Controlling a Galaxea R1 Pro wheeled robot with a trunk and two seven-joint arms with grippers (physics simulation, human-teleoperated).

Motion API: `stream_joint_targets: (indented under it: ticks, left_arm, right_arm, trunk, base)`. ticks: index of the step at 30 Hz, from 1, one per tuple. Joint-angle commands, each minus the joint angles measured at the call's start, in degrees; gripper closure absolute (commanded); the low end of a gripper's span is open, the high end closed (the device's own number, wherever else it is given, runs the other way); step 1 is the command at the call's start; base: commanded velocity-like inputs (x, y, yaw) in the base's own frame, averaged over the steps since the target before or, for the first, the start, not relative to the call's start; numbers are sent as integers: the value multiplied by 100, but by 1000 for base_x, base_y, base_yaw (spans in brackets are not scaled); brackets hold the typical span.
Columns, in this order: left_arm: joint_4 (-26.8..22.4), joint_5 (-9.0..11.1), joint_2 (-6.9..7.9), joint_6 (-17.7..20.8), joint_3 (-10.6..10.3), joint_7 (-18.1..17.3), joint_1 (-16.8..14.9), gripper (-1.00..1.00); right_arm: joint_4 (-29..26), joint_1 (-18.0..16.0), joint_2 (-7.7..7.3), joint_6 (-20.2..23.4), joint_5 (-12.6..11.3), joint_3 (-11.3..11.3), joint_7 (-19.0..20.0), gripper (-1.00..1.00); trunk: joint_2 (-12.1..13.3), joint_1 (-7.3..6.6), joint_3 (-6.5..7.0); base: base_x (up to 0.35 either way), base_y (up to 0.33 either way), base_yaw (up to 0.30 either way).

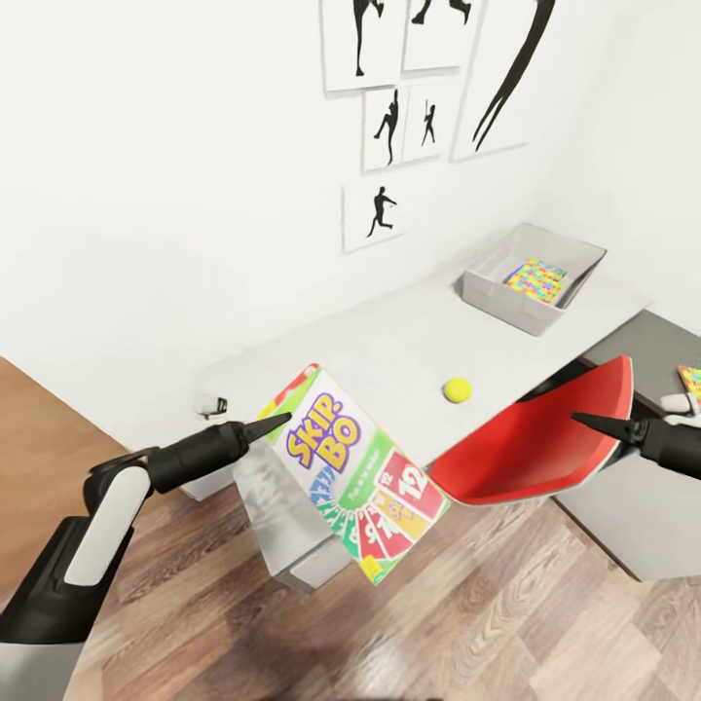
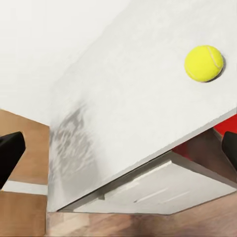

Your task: Put all the toys in the child's room - the three board games (two on the bed and one on the table), the two jigsaw puzzles on the table, and the tennis ball on the table - inside the toy box on the table in the child's room.

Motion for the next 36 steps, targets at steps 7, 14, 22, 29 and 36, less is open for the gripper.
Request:
stream_joint_targets:
  ticks: [7,14,22,29,36]
  left_arm:
    - [-118,-233,9,25,-86,-6,5,100]
    - [-165,-453,10,15,-116,-21,9,100]
    - [-178,-591,24,-5,-132,-26,40,100]
    - [-184,-820,38,-19,-137,-47,95,100]
    - [-186,-906,37,-30,-142,-52,111,100]
  right_arm:
    - [1,-203,-356,26,34,588,406,-100]
    - [1,-574,-462,26,28,1282,508,-100]
    - [1,-801,-505,26,13,1658,800,-100]
    - [1,-941,-526,26,8,1874,1218,-100]
    - [1,-1000,-504,26,6,1962,1365,-100]
  trunk:
    - [-9,3,53]
    - [-9,3,115]
    - [-9,3,186]
    - [-9,3,248]
    - [-9,3,310]
  base:
    - [0,0,-94]
    - [0,0,-92]
    - [0,0,-91]
    - [0,0,-92]
    - [0,0,-92]
